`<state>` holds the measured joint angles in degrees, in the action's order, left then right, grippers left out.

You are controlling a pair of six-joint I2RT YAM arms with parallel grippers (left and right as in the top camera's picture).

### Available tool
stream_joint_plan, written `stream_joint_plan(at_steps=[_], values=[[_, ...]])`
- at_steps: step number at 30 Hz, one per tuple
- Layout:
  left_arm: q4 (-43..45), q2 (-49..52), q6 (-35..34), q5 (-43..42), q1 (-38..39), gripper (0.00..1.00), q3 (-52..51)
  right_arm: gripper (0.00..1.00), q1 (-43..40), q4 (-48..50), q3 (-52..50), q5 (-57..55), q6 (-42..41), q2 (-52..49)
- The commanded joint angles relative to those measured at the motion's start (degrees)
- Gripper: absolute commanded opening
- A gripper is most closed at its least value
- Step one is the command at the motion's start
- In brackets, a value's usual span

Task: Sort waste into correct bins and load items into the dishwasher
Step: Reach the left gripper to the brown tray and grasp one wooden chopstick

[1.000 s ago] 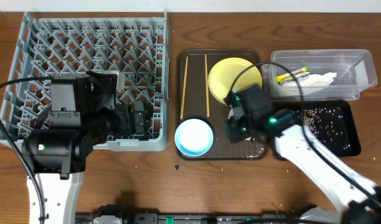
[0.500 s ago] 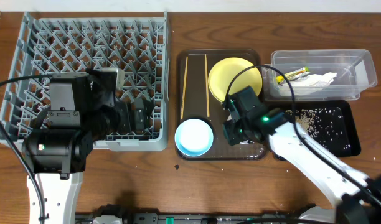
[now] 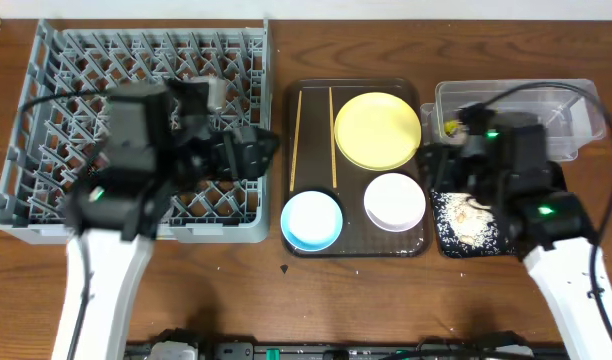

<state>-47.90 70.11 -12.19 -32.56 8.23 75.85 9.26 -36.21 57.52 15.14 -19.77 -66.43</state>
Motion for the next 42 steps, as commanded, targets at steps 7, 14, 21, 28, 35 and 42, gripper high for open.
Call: stream_joint_plan(at_steps=[7,14,21,28,35,42], values=[[-16.06,27.26,-2.49,26.25,17.77,0.98,21.18,0.51,-5.22,-4.94,0.9,2.47,-2.4,0.31],[-6.4,39.01,-1.01,26.62,21.38,0.88,21.88,0.51,-5.22,-7.13,0.9,2.45,-2.4,0.24],[-4.48,47.93,-4.31,26.47,21.44,0.6,21.88,0.52,-5.22,-7.15,0.9,2.43,-2.27,0.15],[-4.22,53.59,-4.44,25.97,22.71,0.54,21.88,0.53,-5.22,-6.71,0.9,2.21,-2.23,0.04],[-2.01,57.13,-6.47,25.94,24.0,0.51,21.88,0.53,-5.22,-6.71,0.87,2.23,-2.25,0.04],[0.55,58.07,-7.02,26.01,24.0,0.36,21.88,0.53,-5.22,-6.88,0.87,2.25,-2.25,0.02]])
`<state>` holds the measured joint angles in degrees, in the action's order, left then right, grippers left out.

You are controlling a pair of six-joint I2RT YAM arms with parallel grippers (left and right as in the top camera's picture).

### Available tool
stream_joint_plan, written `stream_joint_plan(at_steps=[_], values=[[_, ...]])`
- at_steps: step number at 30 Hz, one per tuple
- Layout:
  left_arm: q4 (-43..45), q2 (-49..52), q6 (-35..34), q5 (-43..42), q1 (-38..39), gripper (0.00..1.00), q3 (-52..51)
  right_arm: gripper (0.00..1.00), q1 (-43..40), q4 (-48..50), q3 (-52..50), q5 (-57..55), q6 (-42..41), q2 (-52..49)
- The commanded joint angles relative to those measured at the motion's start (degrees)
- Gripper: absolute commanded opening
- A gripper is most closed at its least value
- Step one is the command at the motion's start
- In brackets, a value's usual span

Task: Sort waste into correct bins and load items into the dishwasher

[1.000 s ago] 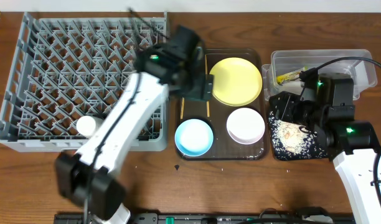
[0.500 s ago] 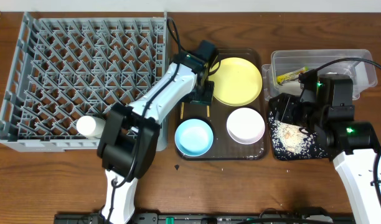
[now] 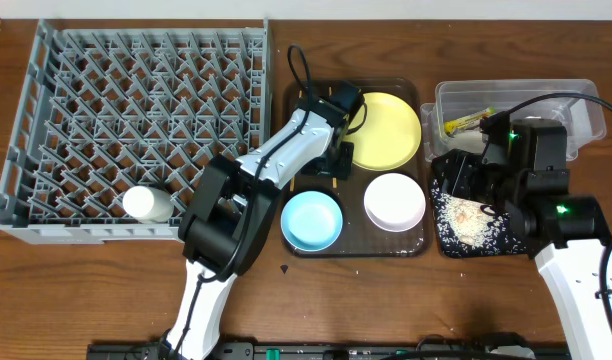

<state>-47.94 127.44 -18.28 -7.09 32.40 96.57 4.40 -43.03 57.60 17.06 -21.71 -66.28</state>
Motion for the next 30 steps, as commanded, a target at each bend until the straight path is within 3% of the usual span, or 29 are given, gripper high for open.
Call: stream_joint_plan(at_steps=[1,3,11,16,27,30], values=[[0.96,0.76,-0.92,0.63,-0.17,0.32,1.16,0.53,-0.37,-0.07,0.79,0.31,-0.31,-0.15],[1.11,0.85,-0.92,1.79,-0.17,0.19,1.16,0.53,-0.37,-0.07,0.79,0.33,-0.31,-0.15],[0.55,0.94,-0.92,5.2,-0.17,0.08,-0.04,0.53,-0.37,-0.07,0.79,0.33,-0.33,-0.15],[-0.61,-1.51,-0.94,5.18,-0.7,0.07,0.59,0.53,-0.35,-0.11,0.79,0.35,-0.33,-0.15],[-4.74,-22.14,-0.87,5.35,-6.8,0.08,1.55,0.54,-0.37,-0.11,0.79,0.35,-0.31,-0.15],[-9.01,-24.26,-0.87,9.4,-9.49,0.08,1.53,0.54,-0.37,-0.09,0.79,0.33,-0.31,-0.15]])
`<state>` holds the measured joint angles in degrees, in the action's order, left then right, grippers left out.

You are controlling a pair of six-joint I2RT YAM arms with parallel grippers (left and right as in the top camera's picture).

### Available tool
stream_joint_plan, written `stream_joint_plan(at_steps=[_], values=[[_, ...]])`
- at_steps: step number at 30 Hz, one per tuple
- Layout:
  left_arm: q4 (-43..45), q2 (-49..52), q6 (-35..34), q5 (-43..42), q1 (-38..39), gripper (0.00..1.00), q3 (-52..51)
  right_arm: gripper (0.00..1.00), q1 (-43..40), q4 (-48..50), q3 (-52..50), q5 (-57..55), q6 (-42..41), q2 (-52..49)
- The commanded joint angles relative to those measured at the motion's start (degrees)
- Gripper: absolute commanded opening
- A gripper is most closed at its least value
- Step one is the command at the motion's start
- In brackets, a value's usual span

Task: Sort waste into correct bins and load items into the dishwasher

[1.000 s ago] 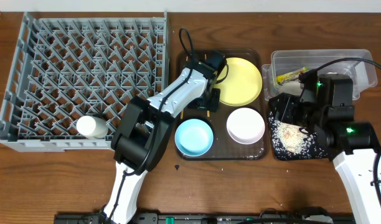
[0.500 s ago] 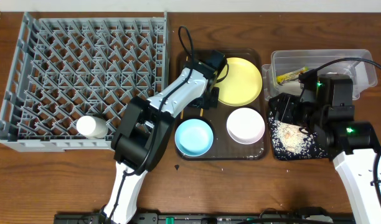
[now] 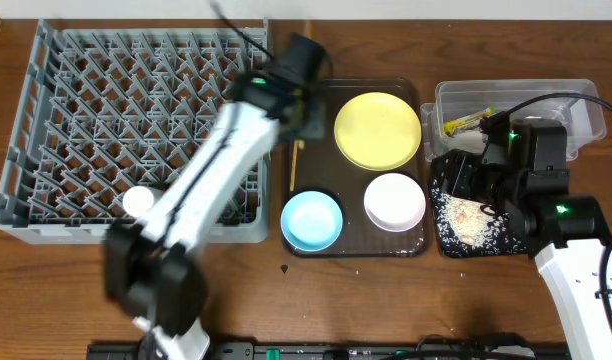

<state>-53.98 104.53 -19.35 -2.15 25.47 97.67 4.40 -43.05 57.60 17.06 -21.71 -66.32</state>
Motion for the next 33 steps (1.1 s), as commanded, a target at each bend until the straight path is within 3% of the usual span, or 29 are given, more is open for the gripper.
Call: stream_joint_plan(at_steps=[1,11,22,33], values=[[-4.24,-1.36,0.2,5.99,-3.34,0.08,0.42,0.54,-0.37,-0.07,0.79,0.33,-0.31,-0.11],[-5.03,0.15,2.75,7.76,-9.94,0.08,-7.63,0.54,-0.37,-0.02,0.79,0.33,-0.31,-0.11],[-3.37,0.17,9.38,4.04,-9.66,0.09,-9.27,0.54,-0.35,0.57,0.79,0.35,-0.33,-0.11],[1.18,2.14,9.44,4.28,-9.66,0.1,-12.72,0.54,-0.35,0.59,0.79,0.35,-0.33,-0.11]])
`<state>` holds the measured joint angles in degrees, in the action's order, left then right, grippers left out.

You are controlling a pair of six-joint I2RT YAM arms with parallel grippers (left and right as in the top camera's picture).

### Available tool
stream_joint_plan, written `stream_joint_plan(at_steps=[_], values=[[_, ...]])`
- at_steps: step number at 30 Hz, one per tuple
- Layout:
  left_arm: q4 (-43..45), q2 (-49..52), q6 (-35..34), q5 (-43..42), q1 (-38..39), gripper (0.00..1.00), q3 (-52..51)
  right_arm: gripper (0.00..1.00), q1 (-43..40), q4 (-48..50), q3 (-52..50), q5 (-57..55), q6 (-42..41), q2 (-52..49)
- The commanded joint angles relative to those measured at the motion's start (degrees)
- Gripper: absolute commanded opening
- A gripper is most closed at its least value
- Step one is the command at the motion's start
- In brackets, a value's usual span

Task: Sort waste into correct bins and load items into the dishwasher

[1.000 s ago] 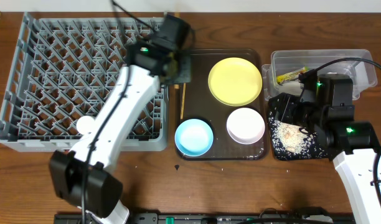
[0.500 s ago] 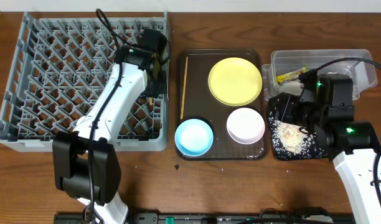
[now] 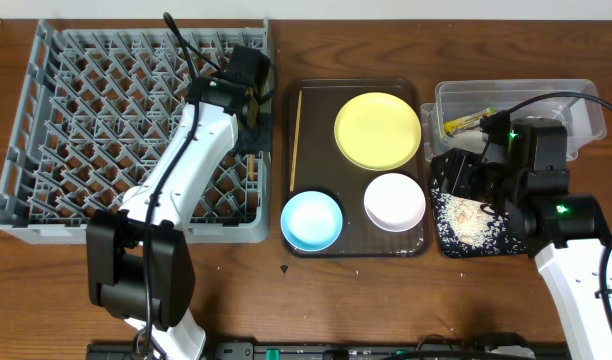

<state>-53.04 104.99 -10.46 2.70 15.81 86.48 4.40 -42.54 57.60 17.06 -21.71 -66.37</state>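
Note:
My left gripper (image 3: 250,98) hangs over the right edge of the grey dish rack (image 3: 46,120). It is shut on a thin chopstick, of which only a pale tip shows at the fingers. One chopstick (image 3: 295,140) lies on the left side of the brown tray (image 3: 356,250), beside a yellow plate (image 3: 377,130), a blue bowl (image 3: 312,220) and a white bowl (image 3: 394,200). My right gripper (image 3: 456,175) stands open and empty over the black tray of food scraps (image 3: 466,225).
A clear bin (image 3: 566,105) at the back right holds a yellow wrapper (image 3: 464,123). My left arm lies diagonally across the rack and hides part of it. Bare brown table runs along the front edge.
My left gripper has moved left from the tray's back left corner to over the rack's right edge, with the chopstick still in it. The right arm has not moved.
First my left gripper was over the rack with a white cup and two chopsticks lay on the tray. Then the cup lay in the rack and the gripper was at the right-hand chopstick. Then one chopstick remained on the tray. Now the gripper is over the rack.

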Motion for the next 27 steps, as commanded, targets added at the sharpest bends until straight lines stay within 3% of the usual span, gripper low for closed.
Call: stream_joint_plan(at_steps=[1,7,8,13,21,27], values=[[0.2,2.12,0.55,-0.57,0.0,0.1,-1.57,0.54,-0.35,0.11,0.79,0.35,-0.33,-0.07],[-0.44,1.25,-1.22,-2.84,0.0,0.14,-0.68,0.54,-0.35,0.09,0.79,0.37,-0.33,-0.07],[-0.98,0.59,-1.25,-4.09,0.02,0.22,0.11,0.54,-0.35,0.09,0.79,0.35,-0.33,-0.07],[-1.05,-6.25,-2.29,-8.15,2.21,0.39,5.03,0.54,-0.35,0.13,0.79,0.35,-0.33,-0.07],[4.39,-3.96,-2.27,-7.5,9.6,0.4,3.78,0.54,-0.35,0.11,0.79,0.33,-0.33,-0.07],[7.82,6.08,-2.23,2.95,13.7,0.4,3.74,0.55,-0.35,0.09,0.79,0.35,-0.33,-0.09]])
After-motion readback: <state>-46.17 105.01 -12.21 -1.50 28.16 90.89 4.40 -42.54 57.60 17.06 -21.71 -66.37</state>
